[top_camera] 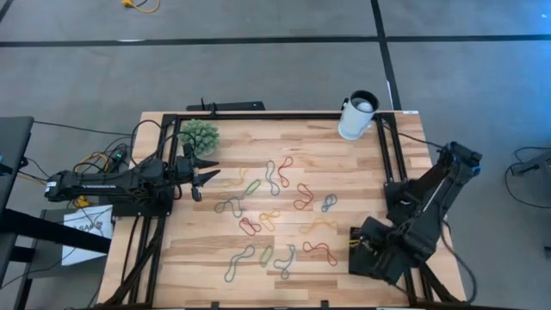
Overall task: Pick and place items into bin
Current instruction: Put the top right yellow rubberband into the black basket
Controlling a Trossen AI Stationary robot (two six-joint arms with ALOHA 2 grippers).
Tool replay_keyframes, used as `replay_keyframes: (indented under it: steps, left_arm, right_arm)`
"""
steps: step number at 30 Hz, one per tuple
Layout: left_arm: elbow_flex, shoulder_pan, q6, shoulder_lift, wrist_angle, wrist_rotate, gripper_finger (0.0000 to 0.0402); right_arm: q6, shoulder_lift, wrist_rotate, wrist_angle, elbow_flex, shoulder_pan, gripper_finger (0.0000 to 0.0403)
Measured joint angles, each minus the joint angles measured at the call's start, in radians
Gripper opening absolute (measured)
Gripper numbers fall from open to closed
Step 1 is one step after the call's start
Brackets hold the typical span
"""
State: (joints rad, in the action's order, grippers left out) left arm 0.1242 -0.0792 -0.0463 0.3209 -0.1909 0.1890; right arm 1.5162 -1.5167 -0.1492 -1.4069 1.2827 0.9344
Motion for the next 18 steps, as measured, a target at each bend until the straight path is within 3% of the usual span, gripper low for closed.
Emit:
replay_keyframes:
  steps: [9,14,18]
  left_arm:
    - [0.0,0.0,0.0,0.0,0.0,0.0,0.0109]
    - [0.0,0.0,-0.015,0.0,-0.001,0.001,0.0109]
    - [0.0,0.0,-0.015,0.0,-0.001,0.001,0.0109]
  right_arm:
    - [0.029,-0.042,0.027,-0.004,0.0,0.008,0.0]
    - [0.051,0.024,-0.06,-0.108,0.0,0.007,0.0]
    - [0.042,0.074,-0.149,-0.086,-0.026,-0.013,0.0]
